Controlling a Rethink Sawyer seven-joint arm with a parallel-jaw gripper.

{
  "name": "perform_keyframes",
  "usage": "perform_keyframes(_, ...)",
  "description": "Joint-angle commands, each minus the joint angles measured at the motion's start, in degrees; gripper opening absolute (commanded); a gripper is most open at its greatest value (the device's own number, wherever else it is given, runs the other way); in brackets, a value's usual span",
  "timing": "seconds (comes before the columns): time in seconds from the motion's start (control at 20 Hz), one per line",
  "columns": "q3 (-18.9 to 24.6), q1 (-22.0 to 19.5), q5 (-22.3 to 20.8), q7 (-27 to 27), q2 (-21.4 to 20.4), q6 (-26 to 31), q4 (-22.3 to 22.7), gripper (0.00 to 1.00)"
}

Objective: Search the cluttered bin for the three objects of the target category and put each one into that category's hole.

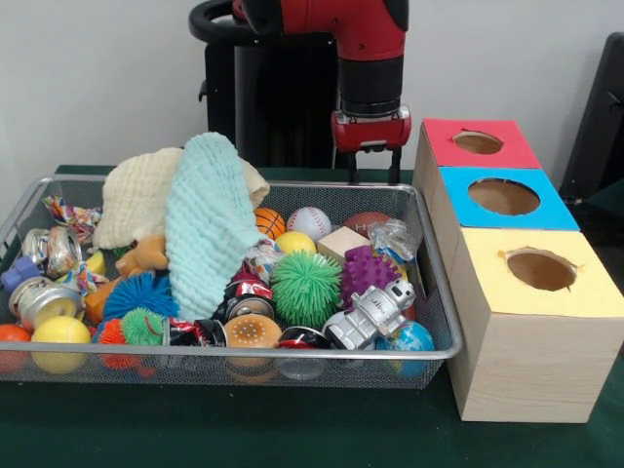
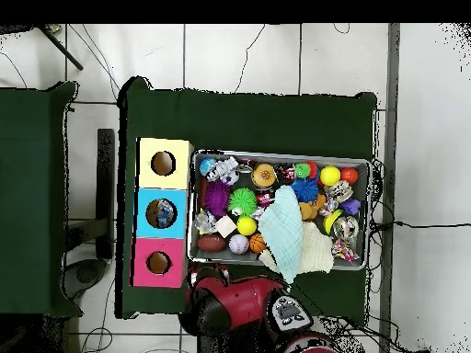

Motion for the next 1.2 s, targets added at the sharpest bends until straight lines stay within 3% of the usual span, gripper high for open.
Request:
perform_keyframes(0.05,1.97,-3.58,-1.01,5.64,2.04,-9.37,-12.43,1.0)
perform_keyframes(0.7,8.93,-7.49,3.47,3.82,-10.55,9.96,-5.5,1.0)
perform_keyframes(1.2,10.77,-8.01,4.73,4.85,-14.44,15.16,-2.81,1.0)
